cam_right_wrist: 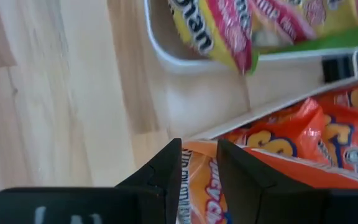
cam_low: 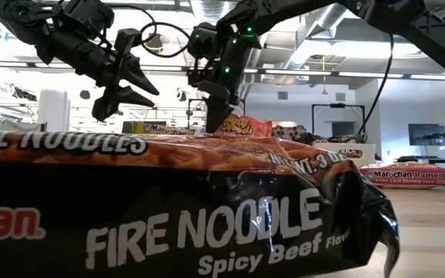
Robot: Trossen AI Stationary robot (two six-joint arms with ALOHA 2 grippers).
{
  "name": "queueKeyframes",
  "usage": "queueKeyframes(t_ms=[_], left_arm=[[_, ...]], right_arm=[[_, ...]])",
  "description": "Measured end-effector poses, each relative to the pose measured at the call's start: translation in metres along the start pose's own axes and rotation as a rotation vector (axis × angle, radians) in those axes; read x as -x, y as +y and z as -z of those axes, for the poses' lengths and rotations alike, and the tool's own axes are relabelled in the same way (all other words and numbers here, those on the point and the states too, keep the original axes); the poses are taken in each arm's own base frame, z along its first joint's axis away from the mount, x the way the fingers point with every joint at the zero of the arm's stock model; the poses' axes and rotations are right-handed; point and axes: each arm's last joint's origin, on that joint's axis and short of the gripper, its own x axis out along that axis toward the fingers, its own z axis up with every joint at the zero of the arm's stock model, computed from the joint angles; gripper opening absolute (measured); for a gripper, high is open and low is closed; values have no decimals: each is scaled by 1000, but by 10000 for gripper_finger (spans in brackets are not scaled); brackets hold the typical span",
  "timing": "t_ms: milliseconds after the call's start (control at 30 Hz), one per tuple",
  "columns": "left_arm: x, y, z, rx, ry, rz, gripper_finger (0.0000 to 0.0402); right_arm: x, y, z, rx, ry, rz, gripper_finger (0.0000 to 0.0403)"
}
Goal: Sort Maruchan noodles
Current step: Put the orange noodle pack into the middle white bin
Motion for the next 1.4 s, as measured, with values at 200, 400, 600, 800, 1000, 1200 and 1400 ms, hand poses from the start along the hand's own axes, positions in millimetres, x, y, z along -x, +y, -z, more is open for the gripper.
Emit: queueKeyframes(t_ms=[200,400,600,800,1000,1200,1400], left_arm=[[0,0,0,0,1,-1,103],[0,0,0,-1,1,-1,103],[0,0,0,-1,1,-1,103],[0,0,0,-1,0,-1,103],[0,0,0,-1,1,-1,103],[0,0,0,-1,2,-2,103],[0,0,0,-1,2,-2,103]], right_arm=[[2,-3,7,-22,70,31,127],[2,-3,7,-25,77,63,127],[2,-2,8,-29,97,128,127],[6,-9,10,-46,113,172,127],[6,-11,13,-59,124,119,127],[6,-5,9,-49,99,113,127],[6,-1,8,-67,89,72,127]])
